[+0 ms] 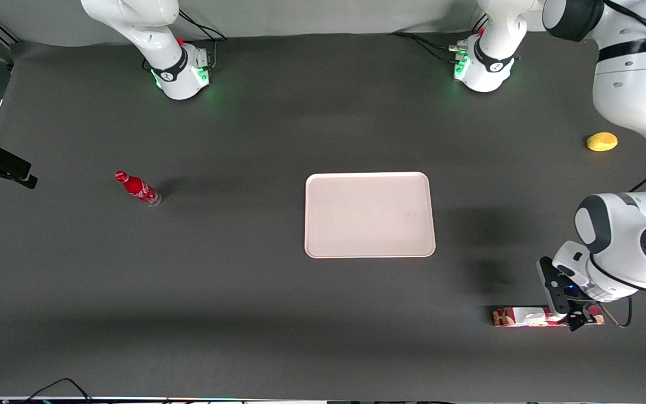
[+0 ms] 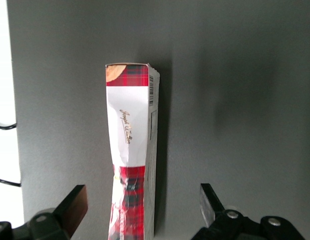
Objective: Place red cookie box on tray
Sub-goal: 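Close the left gripper on one end of the cookie box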
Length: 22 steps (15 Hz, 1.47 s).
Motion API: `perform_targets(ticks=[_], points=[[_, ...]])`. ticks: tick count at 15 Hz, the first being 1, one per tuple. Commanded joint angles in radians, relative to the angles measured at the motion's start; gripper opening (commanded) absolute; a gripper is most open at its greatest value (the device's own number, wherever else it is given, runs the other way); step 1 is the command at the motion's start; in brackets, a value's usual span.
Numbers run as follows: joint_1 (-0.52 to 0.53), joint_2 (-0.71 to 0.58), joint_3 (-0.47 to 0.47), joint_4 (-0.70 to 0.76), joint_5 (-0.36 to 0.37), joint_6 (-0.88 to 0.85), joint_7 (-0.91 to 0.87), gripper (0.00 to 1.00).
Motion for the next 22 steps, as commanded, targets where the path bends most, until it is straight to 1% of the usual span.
perform_targets(ticks=[1,13,19,20,21,22], points=[[0.002,0.045,0.0,0.032,-0.022,0.051,0.026,1.0],[0.017,0.114,0.0,0.032,-0.021,0.146,0.032,1.0],[0.017,0.133,0.0,0.032,-0.022,0.153,0.038,0.99],[0.017,0.133,0.0,0.032,-0.022,0.151,0.038,0.89],[0.017,0.133,0.0,0.032,-0.022,0.153,0.038,0.7],[0.017,0.134,0.0,0.033,-0.021,0.154,0.038,0.37]])
